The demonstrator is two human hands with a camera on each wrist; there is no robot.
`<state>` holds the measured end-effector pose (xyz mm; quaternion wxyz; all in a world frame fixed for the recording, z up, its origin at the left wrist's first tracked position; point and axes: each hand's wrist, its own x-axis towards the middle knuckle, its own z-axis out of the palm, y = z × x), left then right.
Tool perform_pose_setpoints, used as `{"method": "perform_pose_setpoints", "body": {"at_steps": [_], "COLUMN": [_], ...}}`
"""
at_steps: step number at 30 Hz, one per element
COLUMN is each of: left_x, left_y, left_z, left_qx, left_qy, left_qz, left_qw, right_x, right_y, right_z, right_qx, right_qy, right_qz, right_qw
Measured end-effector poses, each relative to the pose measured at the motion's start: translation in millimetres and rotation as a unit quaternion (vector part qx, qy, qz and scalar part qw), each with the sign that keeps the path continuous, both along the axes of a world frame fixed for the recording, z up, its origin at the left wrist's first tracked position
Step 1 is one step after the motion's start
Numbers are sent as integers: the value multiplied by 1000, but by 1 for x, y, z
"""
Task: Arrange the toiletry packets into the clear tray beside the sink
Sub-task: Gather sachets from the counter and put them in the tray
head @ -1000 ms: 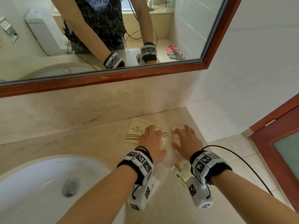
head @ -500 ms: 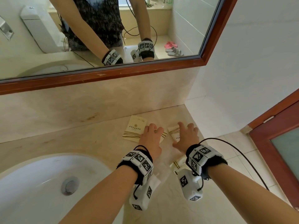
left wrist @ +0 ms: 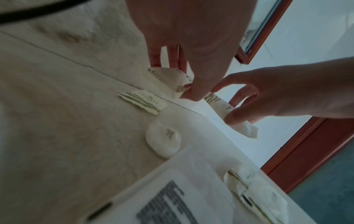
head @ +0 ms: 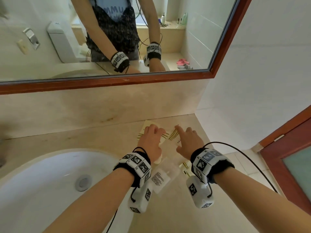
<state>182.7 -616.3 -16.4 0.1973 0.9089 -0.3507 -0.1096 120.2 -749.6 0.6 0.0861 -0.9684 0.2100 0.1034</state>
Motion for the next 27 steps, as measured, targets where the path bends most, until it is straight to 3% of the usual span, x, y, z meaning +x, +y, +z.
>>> {"method": "perform_pose_setpoints", "body": {"at_steps": [6,11,23,27], "left_x": [-4,-4,-31,-38], "left_y": [74,148,310,370], "left_z": [24,38,36,29], "left_qx": [-5,-10,-16,-23], "left_qy": [-54,-66,-68,-69], "left_qz": [27,106,219,236], "left_qw": [998,992,973,969], "right_x": [-1,10,19,18], "right_y": [52,113,280,339], "right_z": [20,36,44,35], "right_qx": [1,-1,10,18], "right_qy": [-10,-17,-1,42], "right_qz": [77,151,299,346], "right_qw": [997,988,954,937]}}
